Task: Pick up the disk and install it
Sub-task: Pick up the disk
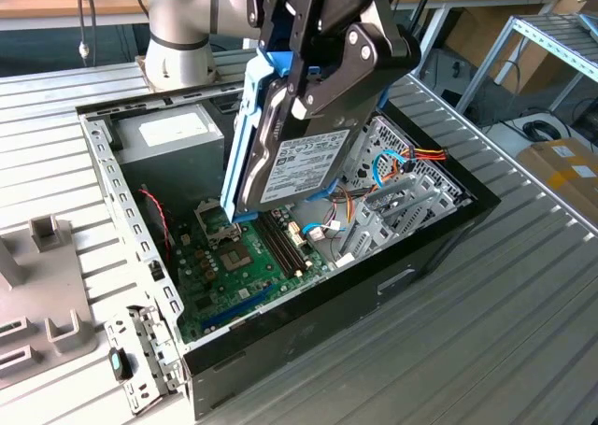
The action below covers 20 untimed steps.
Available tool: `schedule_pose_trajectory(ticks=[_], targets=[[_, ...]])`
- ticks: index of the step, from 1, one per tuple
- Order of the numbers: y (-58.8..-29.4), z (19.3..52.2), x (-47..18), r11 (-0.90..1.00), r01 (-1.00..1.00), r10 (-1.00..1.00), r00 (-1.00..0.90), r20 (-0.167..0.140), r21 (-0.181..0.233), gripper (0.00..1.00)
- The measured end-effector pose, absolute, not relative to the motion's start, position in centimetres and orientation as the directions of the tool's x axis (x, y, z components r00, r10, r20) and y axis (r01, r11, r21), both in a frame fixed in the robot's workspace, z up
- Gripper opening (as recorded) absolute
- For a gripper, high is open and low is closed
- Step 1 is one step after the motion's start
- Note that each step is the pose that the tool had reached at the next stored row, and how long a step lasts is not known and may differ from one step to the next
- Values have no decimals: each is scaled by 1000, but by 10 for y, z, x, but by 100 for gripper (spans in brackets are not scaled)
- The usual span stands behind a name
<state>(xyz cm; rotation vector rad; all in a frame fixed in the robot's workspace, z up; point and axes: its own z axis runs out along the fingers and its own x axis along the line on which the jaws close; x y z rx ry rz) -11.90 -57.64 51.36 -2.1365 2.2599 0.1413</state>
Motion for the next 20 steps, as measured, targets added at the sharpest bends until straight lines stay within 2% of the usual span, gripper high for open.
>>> schedule_pose_trajectory(ticks=[20], targets=[[-577, 513, -111, 54, -997, -995, -58, -83, 46, 37]])
